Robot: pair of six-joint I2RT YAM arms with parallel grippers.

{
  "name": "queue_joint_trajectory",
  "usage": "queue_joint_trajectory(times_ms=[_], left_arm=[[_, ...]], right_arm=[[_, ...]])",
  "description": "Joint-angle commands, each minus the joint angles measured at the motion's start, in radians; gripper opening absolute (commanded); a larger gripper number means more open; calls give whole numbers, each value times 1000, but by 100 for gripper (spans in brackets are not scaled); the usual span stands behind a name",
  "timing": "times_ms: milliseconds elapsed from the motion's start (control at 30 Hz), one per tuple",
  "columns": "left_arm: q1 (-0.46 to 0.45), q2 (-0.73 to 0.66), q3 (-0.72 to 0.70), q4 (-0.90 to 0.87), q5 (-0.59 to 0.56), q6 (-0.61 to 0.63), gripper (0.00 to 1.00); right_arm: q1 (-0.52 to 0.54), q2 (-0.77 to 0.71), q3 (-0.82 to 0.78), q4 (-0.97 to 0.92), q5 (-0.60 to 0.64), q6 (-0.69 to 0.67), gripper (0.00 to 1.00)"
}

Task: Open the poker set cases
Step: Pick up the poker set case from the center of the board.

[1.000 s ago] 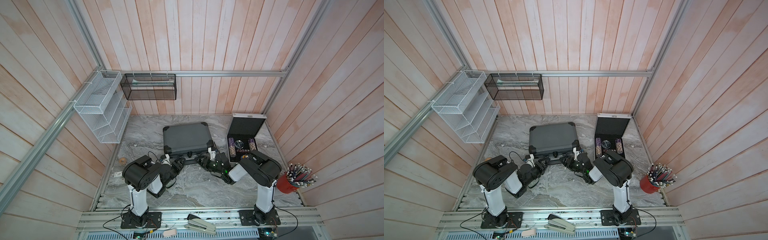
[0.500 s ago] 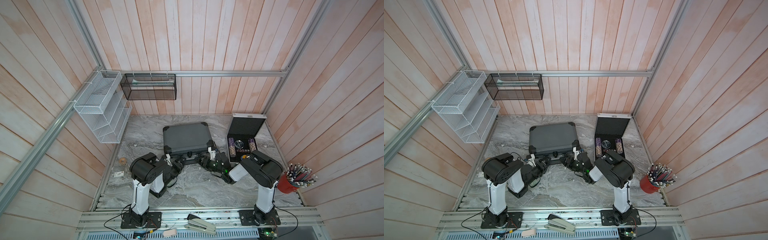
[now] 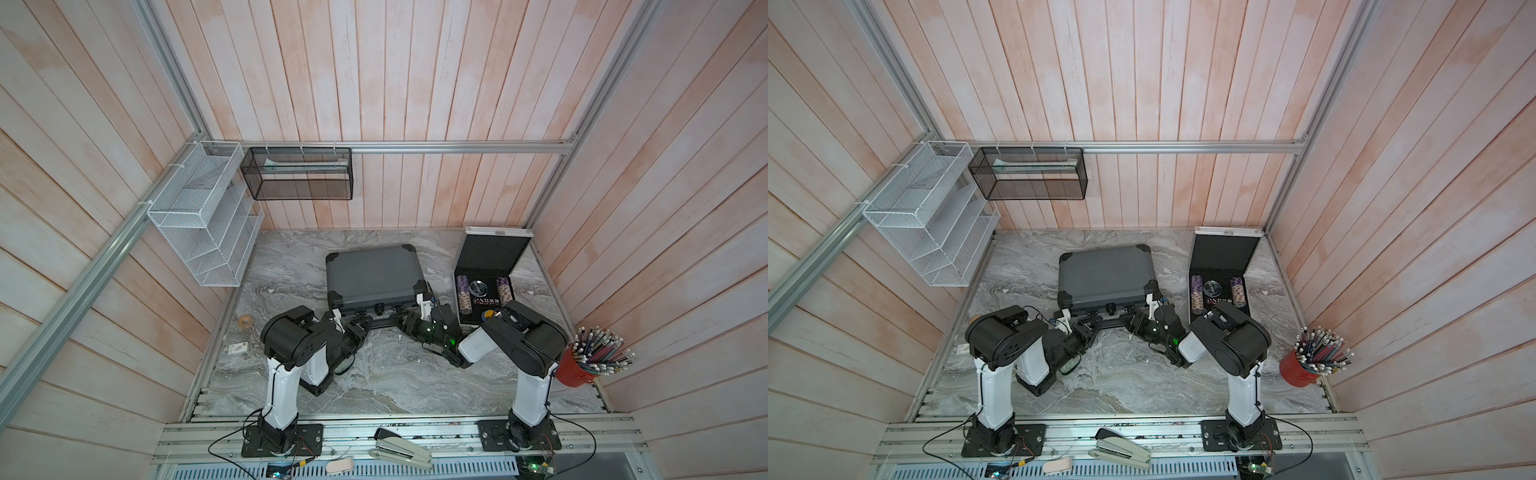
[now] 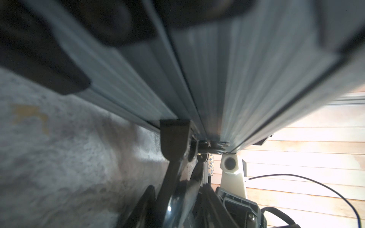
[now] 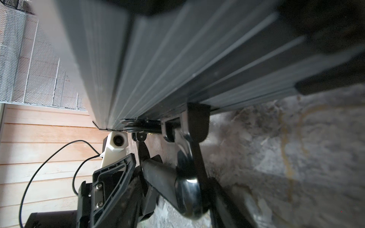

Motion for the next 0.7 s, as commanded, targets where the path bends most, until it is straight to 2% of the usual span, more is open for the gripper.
queue_joint_trajectory(times_ms=[0,400,667], left_arm=[[8,52,30,-43,-17,-11,42],[13,116,44,-45,-13,-73,40],[20,116,50,-62,-2,-87,33]], right_arm=[[4,-31,17,-17,19,-24,55],[5,-33,7,-27,30,-31,56],[7,-52,-11,-31,45,-36,57]])
